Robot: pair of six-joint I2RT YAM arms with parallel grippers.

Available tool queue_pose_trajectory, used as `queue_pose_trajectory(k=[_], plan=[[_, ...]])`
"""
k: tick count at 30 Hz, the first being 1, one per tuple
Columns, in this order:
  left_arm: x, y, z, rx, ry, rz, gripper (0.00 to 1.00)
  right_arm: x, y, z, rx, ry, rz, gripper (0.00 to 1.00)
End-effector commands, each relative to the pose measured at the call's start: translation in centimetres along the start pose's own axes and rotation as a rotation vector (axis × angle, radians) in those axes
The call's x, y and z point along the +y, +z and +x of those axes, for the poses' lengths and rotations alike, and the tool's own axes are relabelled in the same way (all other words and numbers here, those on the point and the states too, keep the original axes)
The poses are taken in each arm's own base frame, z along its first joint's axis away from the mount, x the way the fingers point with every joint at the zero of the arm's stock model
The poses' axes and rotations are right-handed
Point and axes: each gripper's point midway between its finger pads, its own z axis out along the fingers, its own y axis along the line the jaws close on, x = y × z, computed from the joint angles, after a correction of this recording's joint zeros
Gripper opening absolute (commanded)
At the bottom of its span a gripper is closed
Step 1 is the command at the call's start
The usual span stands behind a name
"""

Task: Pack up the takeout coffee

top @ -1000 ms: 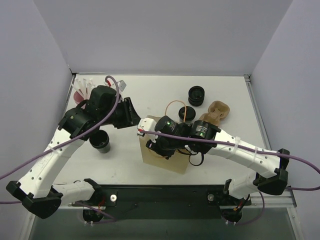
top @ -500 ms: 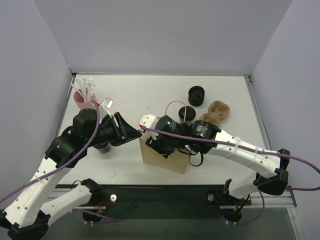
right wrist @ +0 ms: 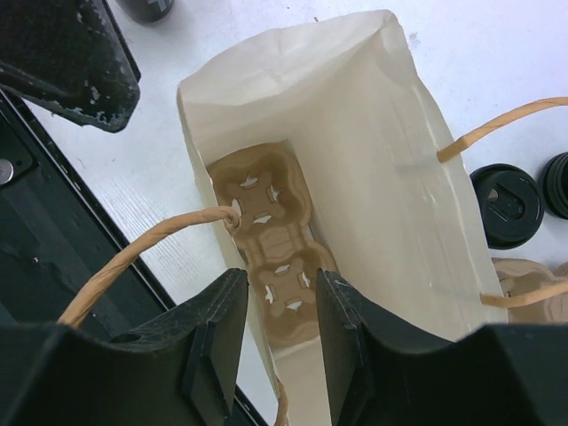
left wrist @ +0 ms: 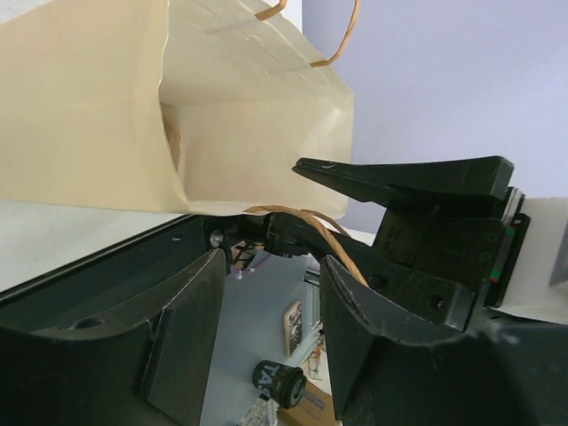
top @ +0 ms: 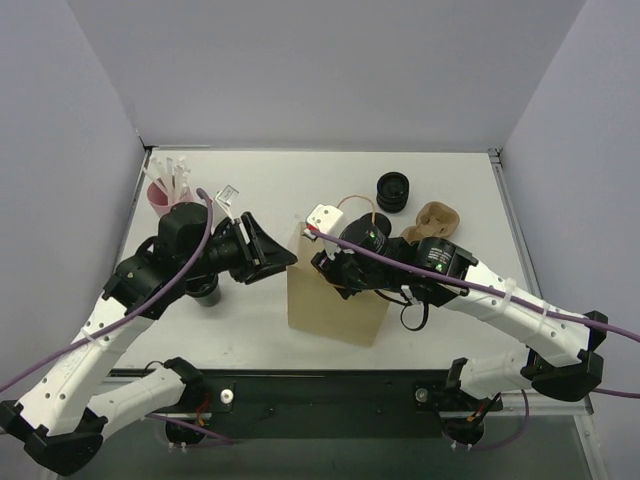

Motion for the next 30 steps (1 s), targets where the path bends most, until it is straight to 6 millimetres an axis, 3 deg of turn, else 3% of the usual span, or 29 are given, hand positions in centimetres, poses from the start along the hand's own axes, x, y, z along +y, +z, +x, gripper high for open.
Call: queue_pose_trajectory(k=[1,7,11,26,30], plan=[[-4.1,-0.6,-1.3,-0.026,-0.086,0.114,0.57,-0.1,0.0,0.2,-0.016,0.023,0.012,0.36],[-5.4,-0.2,-1.4,0.003,-0.167,0.144,0.57,0.0,0.2,0.3,-0.023,0.034,0.012,0.36],[-4.3,-0.4,-0.7,0.014,-0.203,0.119,0.57,0.1,0.4,0.2,-0.029,0.04,0.014,0.35],[-4.4,1.4,1.3,0.08,-0.243,0.11,0.57,0.2,0.7,0.5,-0.031,0.043,0.025,0.34],[-4.6,2.0,1.6,0.09,-0.24,0.129,0.5,0.0,0.6,0.7,-0.033,0.043,0.034,0.34]])
